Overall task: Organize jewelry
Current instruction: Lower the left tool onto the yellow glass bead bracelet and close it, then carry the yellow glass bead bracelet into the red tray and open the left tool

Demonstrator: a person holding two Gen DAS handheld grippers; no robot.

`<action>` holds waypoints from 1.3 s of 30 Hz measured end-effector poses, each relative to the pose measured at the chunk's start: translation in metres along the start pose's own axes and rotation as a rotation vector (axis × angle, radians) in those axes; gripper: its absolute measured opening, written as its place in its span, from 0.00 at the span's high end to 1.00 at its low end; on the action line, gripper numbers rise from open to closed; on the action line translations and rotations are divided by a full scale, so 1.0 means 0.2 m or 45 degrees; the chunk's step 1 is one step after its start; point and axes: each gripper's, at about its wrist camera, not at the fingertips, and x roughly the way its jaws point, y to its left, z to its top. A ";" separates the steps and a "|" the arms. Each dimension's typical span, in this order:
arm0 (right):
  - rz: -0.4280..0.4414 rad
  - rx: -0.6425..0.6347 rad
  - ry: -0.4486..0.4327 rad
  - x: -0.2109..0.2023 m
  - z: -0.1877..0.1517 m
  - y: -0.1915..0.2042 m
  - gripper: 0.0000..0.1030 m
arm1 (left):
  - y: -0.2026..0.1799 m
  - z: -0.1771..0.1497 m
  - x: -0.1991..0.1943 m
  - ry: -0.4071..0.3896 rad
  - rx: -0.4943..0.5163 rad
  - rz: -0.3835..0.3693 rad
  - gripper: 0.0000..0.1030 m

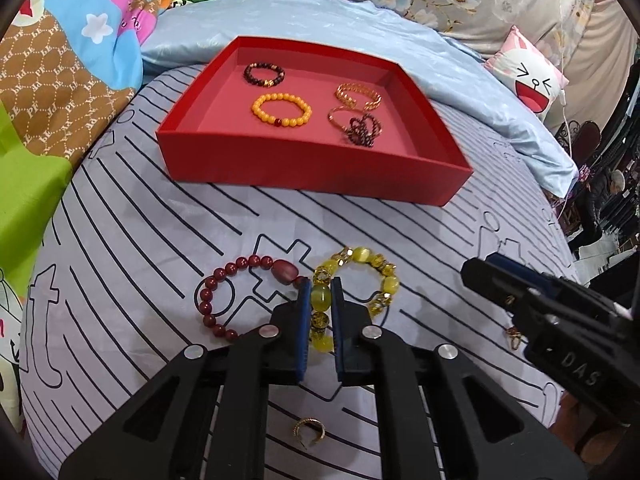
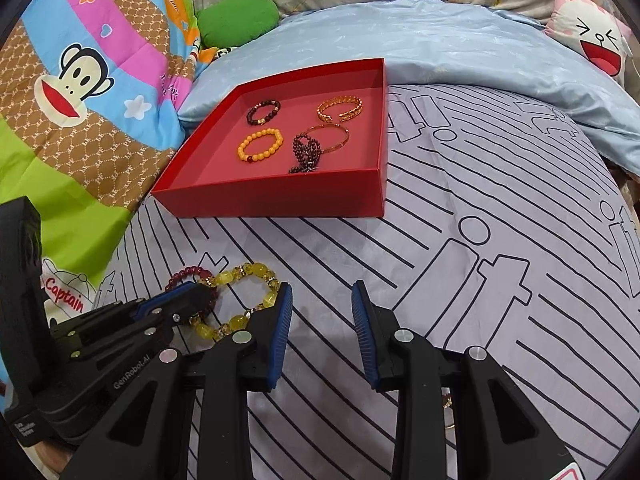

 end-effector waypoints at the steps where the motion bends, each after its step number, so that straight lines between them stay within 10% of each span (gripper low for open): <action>1: -0.003 0.001 -0.004 -0.01 0.00 -0.01 0.70 | 0.00 0.01 -0.01 -0.008 0.000 -0.005 0.91; 25: -0.011 0.026 0.009 -0.12 -0.15 -0.06 0.71 | -0.09 0.10 -0.27 -0.121 0.042 -0.023 0.91; 39: -0.004 0.025 0.002 -0.09 -0.09 -0.08 0.71 | -0.15 0.53 -0.38 -0.299 0.089 -0.072 0.91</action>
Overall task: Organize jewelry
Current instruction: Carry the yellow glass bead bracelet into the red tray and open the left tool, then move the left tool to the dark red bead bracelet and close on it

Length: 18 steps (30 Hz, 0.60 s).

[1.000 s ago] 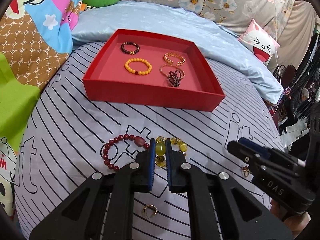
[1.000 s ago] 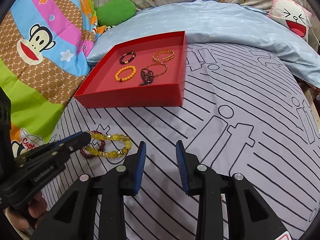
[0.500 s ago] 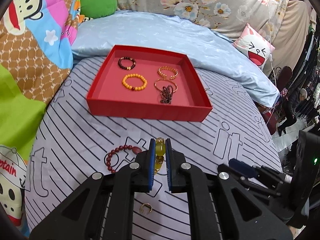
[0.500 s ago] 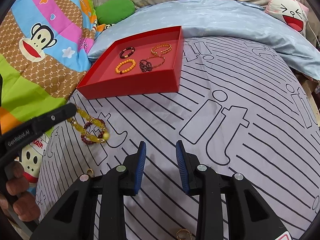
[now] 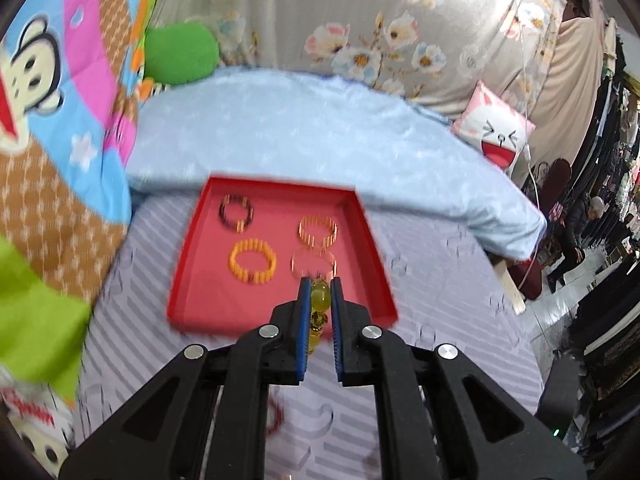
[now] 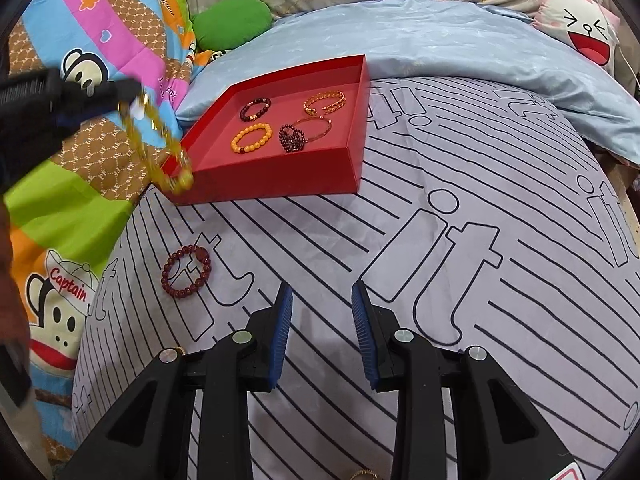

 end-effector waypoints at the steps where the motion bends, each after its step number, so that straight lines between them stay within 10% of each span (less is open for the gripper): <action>1: 0.002 0.003 -0.004 0.00 0.01 0.00 0.71 | 0.00 0.03 0.01 -0.018 0.008 0.000 0.91; 5: 0.005 0.002 -0.010 0.02 0.05 0.00 0.71 | 0.05 0.10 0.13 -0.018 -0.017 0.073 0.89; 7: 0.006 -0.007 -0.015 0.03 0.07 0.01 0.71 | 0.14 0.03 0.24 0.053 -0.044 0.210 0.60; 18: 0.043 -0.124 0.022 0.15 0.10 0.20 0.70 | 0.41 -0.32 0.24 0.152 -0.165 0.327 0.59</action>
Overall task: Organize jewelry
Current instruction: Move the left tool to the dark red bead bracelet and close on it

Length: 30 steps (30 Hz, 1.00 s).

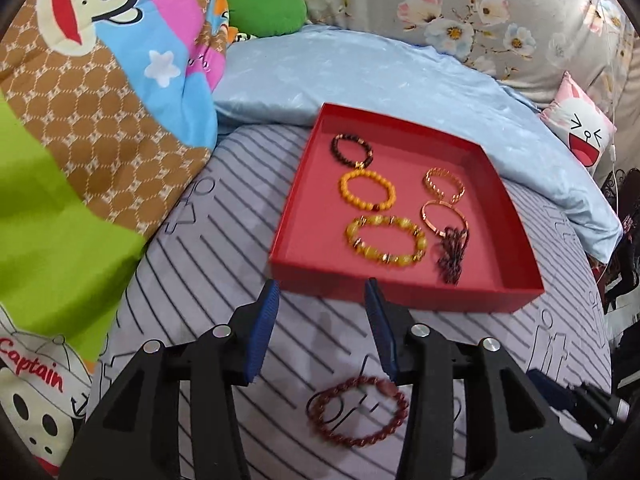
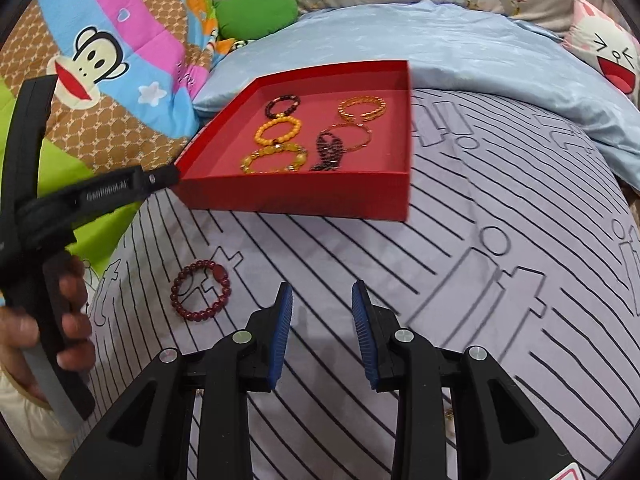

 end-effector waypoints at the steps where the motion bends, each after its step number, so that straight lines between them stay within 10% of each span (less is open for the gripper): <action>1: 0.008 -0.010 0.005 0.01 0.00 0.02 0.70 | 0.01 -0.02 0.00 0.008 -0.002 0.001 0.59; 30: -0.242 0.155 -0.021 -0.36 -0.23 -0.34 0.69 | 0.01 -0.34 -0.17 0.083 0.048 -0.048 0.59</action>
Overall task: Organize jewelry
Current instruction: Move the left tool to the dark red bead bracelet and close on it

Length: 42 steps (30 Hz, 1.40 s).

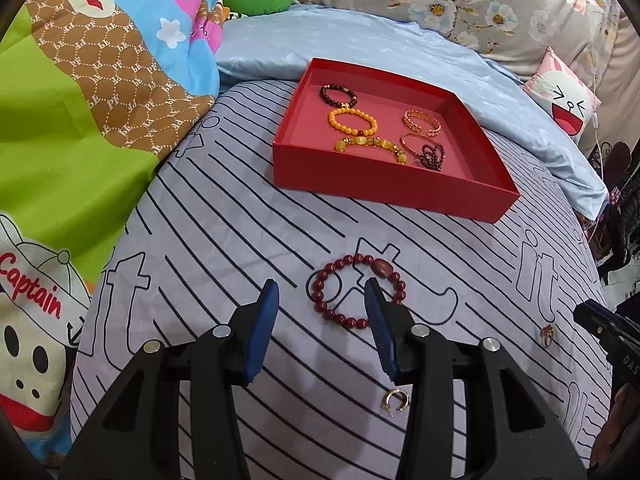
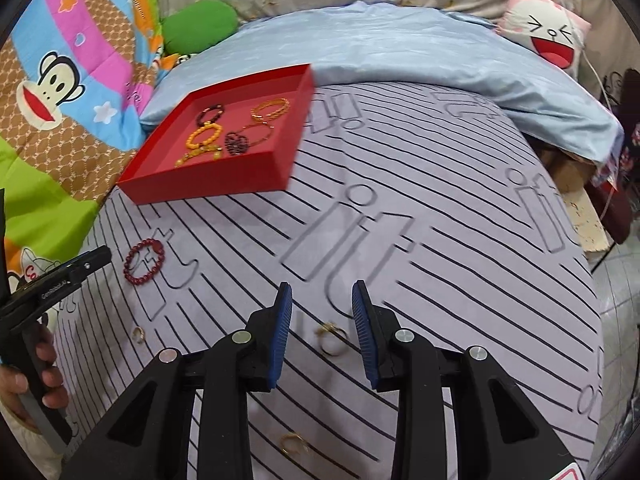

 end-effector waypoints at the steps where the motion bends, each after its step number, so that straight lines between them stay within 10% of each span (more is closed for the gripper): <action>1: -0.007 0.007 0.003 -0.01 -0.02 -0.02 0.69 | 0.00 -0.01 -0.01 0.000 0.002 -0.002 0.59; 24: 0.129 -0.059 0.028 0.08 -0.03 0.20 0.69 | -0.05 0.01 0.23 0.060 0.034 0.030 0.59; 30: 0.153 -0.077 0.038 0.13 0.00 0.25 0.69 | -0.09 0.03 0.25 0.071 0.102 -0.020 0.93; 42: 0.194 -0.135 0.034 0.09 -0.04 0.36 0.69 | -0.04 -0.05 -0.02 0.014 0.068 -0.093 0.93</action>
